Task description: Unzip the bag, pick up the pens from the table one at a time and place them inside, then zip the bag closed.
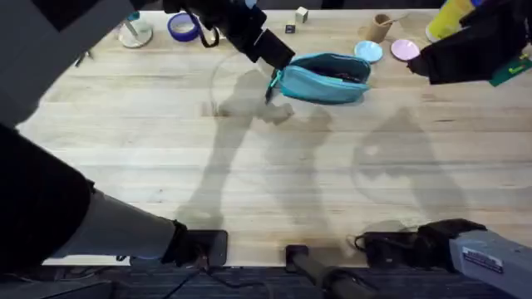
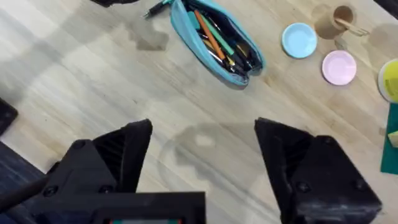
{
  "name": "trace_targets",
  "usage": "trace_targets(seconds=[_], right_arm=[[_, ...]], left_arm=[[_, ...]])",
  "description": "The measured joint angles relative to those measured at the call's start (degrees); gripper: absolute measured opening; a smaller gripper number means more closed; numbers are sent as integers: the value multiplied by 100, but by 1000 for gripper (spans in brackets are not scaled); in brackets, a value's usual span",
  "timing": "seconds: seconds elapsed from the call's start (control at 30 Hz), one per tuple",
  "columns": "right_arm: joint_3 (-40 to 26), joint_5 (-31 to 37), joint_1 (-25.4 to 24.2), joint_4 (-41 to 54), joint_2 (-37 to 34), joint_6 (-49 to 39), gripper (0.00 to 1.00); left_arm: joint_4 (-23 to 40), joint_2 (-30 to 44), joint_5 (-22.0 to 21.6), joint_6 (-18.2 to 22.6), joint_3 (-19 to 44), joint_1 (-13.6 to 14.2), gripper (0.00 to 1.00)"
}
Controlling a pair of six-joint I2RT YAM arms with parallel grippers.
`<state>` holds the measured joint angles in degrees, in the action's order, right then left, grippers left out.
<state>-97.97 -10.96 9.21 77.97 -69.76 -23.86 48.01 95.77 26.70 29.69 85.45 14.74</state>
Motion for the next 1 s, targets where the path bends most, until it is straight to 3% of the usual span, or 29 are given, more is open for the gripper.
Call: trace_targets(seconds=[0.5,0.63,1.0], right_arm=[[0,0,0,-63,0,0,997],[0,0,0,-66,1,0,998],[0,0,0,-85,0,0,997]], left_arm=[[185,-2,-92,-31,0,0,993],[196,-2,-134,-342,0,38,993],[238,297,-919,-1145,0,700,994]])
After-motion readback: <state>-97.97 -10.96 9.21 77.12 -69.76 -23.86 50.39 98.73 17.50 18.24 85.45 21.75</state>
